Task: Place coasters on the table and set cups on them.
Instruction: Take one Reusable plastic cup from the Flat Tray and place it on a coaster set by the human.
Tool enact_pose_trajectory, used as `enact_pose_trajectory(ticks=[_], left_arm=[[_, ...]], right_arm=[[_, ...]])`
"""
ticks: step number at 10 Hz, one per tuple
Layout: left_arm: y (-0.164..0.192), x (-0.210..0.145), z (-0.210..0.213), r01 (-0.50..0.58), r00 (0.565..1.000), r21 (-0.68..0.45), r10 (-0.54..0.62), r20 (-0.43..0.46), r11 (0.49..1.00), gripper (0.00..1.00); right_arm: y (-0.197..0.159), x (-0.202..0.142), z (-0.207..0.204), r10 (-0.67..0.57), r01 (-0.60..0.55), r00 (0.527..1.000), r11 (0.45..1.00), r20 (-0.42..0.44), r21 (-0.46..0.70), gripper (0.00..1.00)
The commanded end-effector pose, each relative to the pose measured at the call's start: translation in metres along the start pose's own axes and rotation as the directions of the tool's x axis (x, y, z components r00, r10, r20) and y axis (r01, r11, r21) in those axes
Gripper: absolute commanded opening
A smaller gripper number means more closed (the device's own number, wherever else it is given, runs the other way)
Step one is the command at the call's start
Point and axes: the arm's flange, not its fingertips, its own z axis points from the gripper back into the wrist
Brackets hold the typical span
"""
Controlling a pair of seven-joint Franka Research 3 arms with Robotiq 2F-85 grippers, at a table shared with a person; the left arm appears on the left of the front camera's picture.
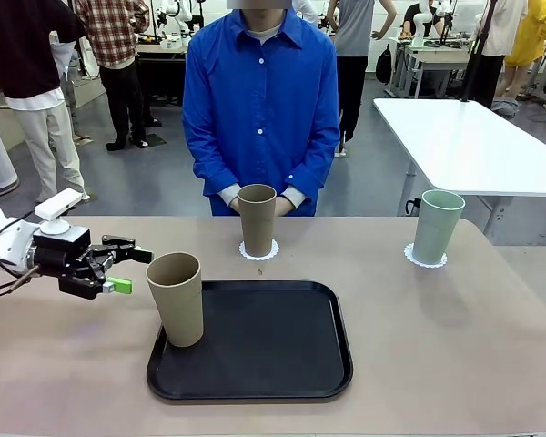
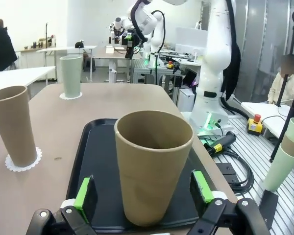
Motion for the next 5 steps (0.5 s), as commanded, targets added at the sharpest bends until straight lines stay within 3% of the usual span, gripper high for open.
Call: enact_pose_trajectory(ticks=[1, 5], left_arm=[[0.001, -0.011, -0.003, 0.074, 0.997, -0.035, -0.073, 0.028, 0.997, 1.00], [0.004, -0.021, -0.017, 0.078, 0.997, -0.064, -0.076, 0.023, 0.995, 1.00]], right_arm=[[0.001, -0.001, 0.000, 0.001, -0.001, 1.000, 1.000, -0.003, 0.008, 1.00], [0.001, -0.001, 0.000, 0.001, -0.001, 1.000, 1.000, -0.003, 0.008, 1.00]])
